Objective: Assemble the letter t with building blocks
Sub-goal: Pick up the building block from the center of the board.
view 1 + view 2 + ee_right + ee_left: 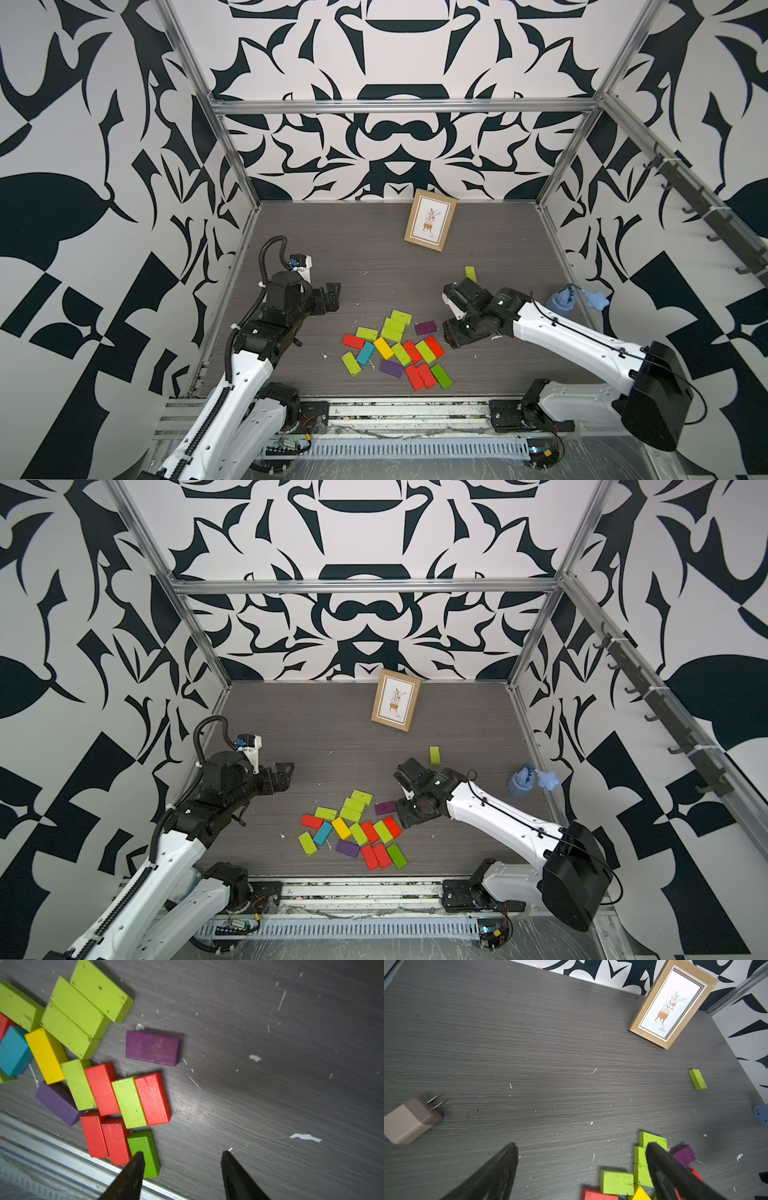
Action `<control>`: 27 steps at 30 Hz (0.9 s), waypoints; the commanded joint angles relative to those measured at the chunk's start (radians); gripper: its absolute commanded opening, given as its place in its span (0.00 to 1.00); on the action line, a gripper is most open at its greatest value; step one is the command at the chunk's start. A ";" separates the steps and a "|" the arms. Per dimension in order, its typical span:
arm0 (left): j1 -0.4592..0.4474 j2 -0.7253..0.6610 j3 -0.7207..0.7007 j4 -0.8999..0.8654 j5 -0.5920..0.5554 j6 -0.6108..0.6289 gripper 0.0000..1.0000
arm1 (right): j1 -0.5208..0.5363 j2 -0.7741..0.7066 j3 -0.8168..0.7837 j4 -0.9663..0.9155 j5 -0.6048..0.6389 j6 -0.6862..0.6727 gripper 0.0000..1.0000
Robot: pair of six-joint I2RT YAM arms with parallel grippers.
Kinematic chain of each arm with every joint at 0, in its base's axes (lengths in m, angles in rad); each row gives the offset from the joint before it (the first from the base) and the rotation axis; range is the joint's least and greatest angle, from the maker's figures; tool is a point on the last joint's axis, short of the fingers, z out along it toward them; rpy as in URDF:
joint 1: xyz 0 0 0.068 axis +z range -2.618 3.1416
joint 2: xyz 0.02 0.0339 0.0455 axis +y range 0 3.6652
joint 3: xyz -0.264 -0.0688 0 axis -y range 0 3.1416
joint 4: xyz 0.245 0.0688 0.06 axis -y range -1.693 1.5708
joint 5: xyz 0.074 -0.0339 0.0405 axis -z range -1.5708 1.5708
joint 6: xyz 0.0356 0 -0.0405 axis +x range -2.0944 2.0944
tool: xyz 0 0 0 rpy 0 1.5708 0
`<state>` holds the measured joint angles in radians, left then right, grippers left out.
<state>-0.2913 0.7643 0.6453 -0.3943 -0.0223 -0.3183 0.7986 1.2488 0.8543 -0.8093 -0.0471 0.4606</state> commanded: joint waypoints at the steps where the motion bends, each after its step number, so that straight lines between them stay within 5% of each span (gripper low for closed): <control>1: 0.000 -0.003 -0.007 -0.014 0.001 -0.012 1.00 | 0.068 0.002 -0.034 0.022 0.003 0.077 0.62; 14: 0.000 -0.004 -0.004 -0.023 -0.008 -0.011 1.00 | 0.247 0.075 -0.107 0.093 -0.017 0.099 0.59; 27: 0.000 -0.005 -0.005 -0.025 -0.013 -0.013 1.00 | 0.292 0.137 -0.134 0.145 -0.043 0.111 0.54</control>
<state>-0.2913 0.7643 0.6453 -0.3946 -0.0269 -0.3183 1.0805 1.3869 0.7296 -0.6724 -0.0834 0.5587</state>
